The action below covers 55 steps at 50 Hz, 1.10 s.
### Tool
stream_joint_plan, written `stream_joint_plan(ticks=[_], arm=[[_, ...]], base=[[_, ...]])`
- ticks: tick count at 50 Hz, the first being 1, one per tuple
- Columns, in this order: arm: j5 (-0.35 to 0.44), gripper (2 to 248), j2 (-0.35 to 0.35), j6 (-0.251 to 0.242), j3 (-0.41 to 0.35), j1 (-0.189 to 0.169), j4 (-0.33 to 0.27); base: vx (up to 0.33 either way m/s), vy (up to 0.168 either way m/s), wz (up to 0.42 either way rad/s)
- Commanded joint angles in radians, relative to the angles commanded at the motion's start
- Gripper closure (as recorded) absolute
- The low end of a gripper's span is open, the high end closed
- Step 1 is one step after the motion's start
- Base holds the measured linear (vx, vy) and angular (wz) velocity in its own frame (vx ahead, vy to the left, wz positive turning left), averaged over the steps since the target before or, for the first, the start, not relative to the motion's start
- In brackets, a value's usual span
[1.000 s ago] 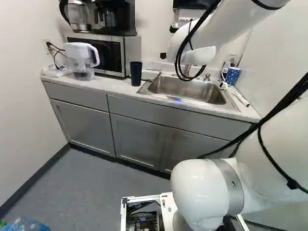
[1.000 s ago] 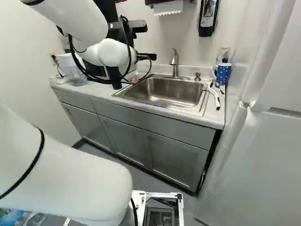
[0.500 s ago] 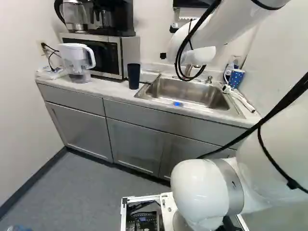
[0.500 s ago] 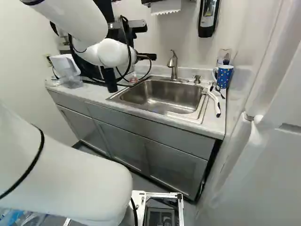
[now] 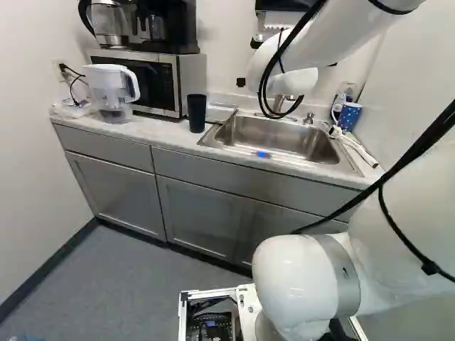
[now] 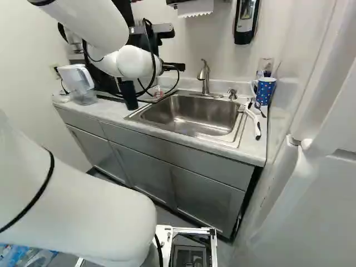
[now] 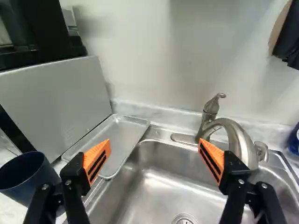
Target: Rinse the cup and place it in the tray
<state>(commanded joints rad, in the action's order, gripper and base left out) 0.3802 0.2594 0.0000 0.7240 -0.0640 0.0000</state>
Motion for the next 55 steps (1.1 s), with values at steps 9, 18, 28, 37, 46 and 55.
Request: stream_joint_plan(ticks=[9,18,28,37,46,55], arm=[[0.0,3,-0.009,0.0,0.008,0.0,0.0],[0.0,3,-0.027,0.0,0.024,-0.003,0.0],[0.0,3,-0.047,0.0,0.042,-0.006,0.0],[0.0,3,-0.067,0.0,0.059,-0.009,0.0],[0.0,3,-0.093,0.0,0.083,-0.011,0.0],[0.0,3,-0.12,0.0,0.108,-0.015,0.0]], base=[[0.0,0.0,0.0],[0.0,0.0,0.0],[0.0,0.0,0.0],[0.0,0.0,0.0],[0.0,0.0,0.0],[0.0,0.0,0.0]])
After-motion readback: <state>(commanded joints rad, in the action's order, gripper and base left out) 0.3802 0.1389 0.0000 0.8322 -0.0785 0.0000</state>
